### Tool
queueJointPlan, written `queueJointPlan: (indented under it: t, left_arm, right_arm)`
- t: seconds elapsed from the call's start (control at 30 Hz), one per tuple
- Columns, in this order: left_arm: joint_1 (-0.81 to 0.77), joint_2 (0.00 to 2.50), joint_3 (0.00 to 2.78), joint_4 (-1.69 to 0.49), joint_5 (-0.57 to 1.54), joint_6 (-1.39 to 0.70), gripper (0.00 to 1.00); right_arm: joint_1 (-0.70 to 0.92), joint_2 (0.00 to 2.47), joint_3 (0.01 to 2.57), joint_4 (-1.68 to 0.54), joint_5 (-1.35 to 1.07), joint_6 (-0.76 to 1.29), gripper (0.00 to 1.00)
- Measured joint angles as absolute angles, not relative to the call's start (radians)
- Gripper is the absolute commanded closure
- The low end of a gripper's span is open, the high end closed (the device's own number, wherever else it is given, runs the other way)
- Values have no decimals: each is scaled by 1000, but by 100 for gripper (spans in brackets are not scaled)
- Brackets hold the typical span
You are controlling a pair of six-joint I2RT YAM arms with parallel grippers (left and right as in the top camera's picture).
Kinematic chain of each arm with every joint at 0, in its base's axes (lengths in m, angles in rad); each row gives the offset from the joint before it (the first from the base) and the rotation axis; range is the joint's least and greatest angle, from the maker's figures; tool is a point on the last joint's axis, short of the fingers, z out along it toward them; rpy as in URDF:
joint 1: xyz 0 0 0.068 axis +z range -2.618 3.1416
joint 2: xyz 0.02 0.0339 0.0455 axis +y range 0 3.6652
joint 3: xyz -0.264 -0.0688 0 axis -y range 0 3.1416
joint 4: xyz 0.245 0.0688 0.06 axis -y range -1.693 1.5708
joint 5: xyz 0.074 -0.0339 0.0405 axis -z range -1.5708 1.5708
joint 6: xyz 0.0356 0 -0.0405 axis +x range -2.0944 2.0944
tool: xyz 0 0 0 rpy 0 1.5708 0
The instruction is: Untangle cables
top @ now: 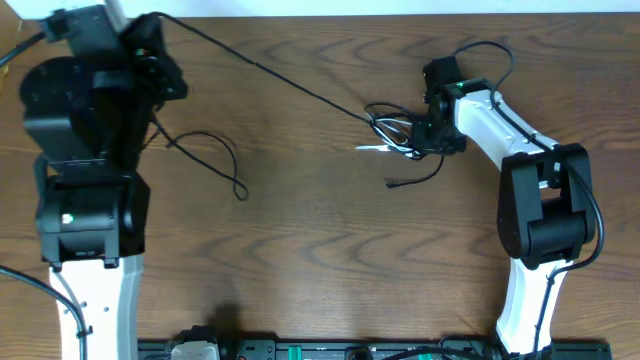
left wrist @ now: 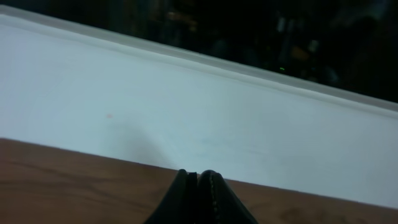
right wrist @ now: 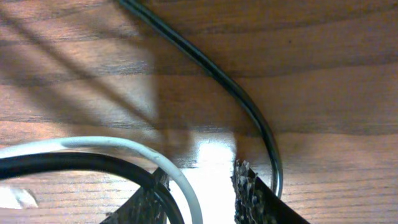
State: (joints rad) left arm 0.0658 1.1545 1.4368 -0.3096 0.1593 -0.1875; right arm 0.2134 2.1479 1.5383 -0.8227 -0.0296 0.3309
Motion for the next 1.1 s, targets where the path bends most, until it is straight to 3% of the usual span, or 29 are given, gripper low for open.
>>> queueJointPlan:
  t: [0.33, 0.67, 0.97, 1.1]
  left_arm:
    - [220, 1160, 1436, -332, 206, -187, 93]
    - [272, 1229, 1437, -410, 258, -187, 93]
    - [93, 1358, 1439, -558, 302, -172, 93]
    - [-12, 1404, 1440, -630, 313, -152, 92]
  right_arm:
    - [195, 2163, 1558, -840, -65, 338, 70]
    - [129, 2178, 1576, -870, -178, 278, 90]
    - [92, 2165, 1584, -944, -281, 127, 90]
    - [97, 2085, 1584, -982, -309, 94, 95]
